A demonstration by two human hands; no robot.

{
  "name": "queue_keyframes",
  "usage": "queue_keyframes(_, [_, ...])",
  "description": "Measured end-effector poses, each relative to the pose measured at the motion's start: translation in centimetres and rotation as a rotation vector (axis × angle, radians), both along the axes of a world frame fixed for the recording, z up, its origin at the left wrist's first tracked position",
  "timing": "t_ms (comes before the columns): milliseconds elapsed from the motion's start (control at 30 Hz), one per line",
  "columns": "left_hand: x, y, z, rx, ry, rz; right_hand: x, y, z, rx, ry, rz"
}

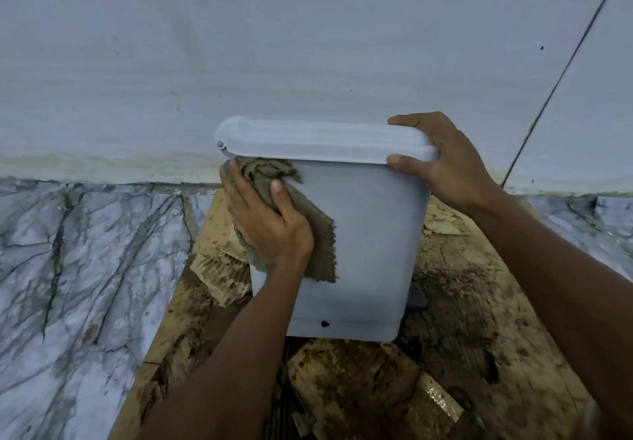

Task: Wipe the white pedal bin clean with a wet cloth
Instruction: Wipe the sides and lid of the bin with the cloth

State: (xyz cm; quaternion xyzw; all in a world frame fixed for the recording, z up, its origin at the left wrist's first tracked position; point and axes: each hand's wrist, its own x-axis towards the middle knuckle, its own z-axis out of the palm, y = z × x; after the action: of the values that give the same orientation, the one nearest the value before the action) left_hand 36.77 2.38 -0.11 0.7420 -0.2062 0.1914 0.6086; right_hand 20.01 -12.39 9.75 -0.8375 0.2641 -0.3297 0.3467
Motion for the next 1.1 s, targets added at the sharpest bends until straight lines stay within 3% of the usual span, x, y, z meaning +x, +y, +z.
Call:
queue_keyframes(300, [2.0,2.2,3.1,-0.362,0.054,-0.025,-1.0,1.5,0.1,-0.006,-0.002,0.018])
queue_keyframes(367, [1.7,2.8,5.6,-0.237,-0.094,-0.154,-1.3,1.8,0.1,-0.027,-0.003,0.02])
queue_keyframes(500, [2.5,3.1,10.4,0.484,-0.428,-0.332,-1.9,2.9,-0.1,-0.048,0.002,0.015])
queue_keyframes(667, [2.9,4.2,15.9,0.997,-0.246,-0.499,-3.0,6.0,-0.1,-0.211,0.009,-0.051])
queue_keyframes(800, [1.6,5.6,15.7,1.102,-0.22,-0.529,-4.2,7.5,1.9,-0.318,0.154,-0.042])
queue_keyframes(933, [0.7,8.0,14.2,1.108,-0.261,-0.502,-5.4,8.3,1.9,-0.341,0.452,0.117])
queue_keyframes(1100, [-2.1,10.9,13.2,1.06,-0.351,-0.468,-7.7,11.3,0.3,-0.35,0.347,0.058])
